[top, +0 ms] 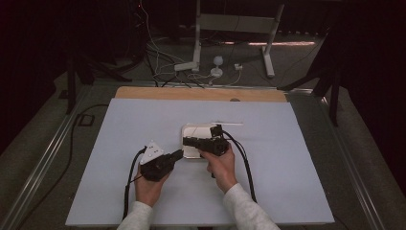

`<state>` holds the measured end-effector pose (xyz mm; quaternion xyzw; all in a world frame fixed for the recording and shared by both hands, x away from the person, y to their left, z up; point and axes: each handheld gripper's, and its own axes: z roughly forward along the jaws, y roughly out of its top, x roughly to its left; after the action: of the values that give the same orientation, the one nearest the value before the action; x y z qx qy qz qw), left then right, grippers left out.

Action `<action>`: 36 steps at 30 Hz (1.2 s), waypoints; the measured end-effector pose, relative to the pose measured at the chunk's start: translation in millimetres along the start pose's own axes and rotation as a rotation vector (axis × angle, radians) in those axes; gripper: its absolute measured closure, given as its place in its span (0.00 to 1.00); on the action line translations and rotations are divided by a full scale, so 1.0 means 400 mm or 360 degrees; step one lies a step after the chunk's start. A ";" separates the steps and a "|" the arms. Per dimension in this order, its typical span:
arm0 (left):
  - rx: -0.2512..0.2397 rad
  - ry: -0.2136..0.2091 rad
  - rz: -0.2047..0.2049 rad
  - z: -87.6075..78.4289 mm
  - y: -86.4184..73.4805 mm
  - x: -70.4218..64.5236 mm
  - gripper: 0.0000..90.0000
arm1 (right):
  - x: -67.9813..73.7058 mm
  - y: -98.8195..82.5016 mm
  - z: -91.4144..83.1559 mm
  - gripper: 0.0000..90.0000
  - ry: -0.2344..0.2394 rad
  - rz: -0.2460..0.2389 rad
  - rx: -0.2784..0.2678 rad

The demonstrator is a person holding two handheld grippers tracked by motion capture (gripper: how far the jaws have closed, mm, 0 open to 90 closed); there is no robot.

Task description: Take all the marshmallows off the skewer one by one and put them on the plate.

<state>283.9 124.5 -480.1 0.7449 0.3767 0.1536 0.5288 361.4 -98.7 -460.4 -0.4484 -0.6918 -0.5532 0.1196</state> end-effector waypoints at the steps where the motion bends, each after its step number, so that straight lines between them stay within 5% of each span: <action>1: 0.0015 -0.0002 0.0017 -0.001 -0.004 0.000 1.00 | -0.003 0.005 -0.008 0.85 -0.0033 0.0003 -0.0045; 4: 0.0016 -0.0019 0.0018 -0.004 -0.008 0.003 1.00 | -0.034 0.036 -0.052 0.86 -0.0026 0.0108 -0.0153; 9: 0.0060 -0.0019 0.0081 0.006 -0.008 -0.007 1.00 | -0.047 0.070 -0.111 0.86 -0.0110 0.0051 -0.0224; 13: 0.0033 0.0002 0.0017 -0.003 -0.010 0.009 1.00 | -0.061 0.092 -0.146 0.86 -0.0131 0.0055 -0.0265; 14: 0.0019 0.0001 0.0003 -0.004 -0.010 0.012 1.00 | -0.060 0.097 -0.157 0.86 -0.0177 0.0000 -0.0242; 36: -0.0002 0.0031 -0.0040 -0.009 -0.007 0.020 1.00 | -0.073 0.087 -0.127 0.83 -0.0427 -0.0213 -0.0098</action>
<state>285.8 133.1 -482.4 0.7382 0.3911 0.1544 0.5276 387.4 -157.7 -438.7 -0.4745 -0.7127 -0.5161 -0.0249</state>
